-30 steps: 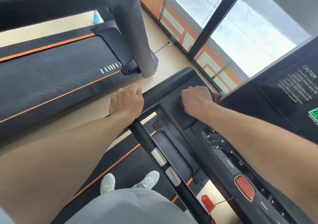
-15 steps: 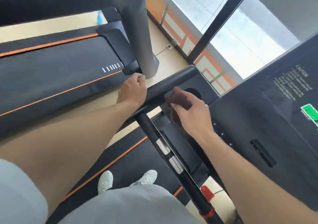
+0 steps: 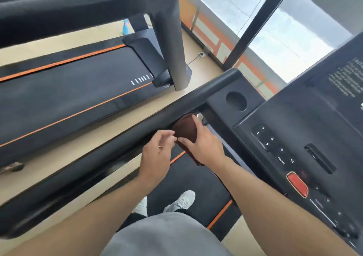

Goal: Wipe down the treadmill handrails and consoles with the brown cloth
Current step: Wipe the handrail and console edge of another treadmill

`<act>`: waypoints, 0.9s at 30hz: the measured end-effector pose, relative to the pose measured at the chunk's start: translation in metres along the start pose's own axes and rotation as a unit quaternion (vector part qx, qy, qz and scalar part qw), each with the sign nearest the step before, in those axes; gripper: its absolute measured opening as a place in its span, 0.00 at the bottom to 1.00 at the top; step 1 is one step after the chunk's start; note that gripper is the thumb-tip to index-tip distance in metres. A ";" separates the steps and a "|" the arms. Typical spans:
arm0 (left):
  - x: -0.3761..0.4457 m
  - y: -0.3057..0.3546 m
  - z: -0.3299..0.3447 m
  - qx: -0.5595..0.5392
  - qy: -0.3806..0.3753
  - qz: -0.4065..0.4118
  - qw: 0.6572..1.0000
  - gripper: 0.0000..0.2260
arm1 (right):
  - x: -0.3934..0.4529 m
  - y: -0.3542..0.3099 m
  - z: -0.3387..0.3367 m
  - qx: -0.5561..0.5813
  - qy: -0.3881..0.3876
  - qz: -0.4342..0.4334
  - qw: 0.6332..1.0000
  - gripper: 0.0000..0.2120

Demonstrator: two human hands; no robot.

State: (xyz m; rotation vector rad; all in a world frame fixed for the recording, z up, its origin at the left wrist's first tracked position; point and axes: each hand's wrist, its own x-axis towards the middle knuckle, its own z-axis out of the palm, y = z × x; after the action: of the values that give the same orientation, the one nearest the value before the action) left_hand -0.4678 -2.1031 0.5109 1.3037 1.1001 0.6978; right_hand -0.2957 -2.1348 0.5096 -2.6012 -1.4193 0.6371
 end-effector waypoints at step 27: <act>-0.169 -0.039 0.095 -0.130 -0.398 -0.445 0.791 0.17 | -0.313 0.123 0.056 0.331 0.044 0.116 0.935 0.29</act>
State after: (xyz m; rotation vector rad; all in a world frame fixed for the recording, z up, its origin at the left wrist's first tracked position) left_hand -0.4491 -2.3002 0.5044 0.5752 0.7246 -0.4037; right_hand -0.3712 -2.4671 0.5197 -2.2129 -0.6945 0.8369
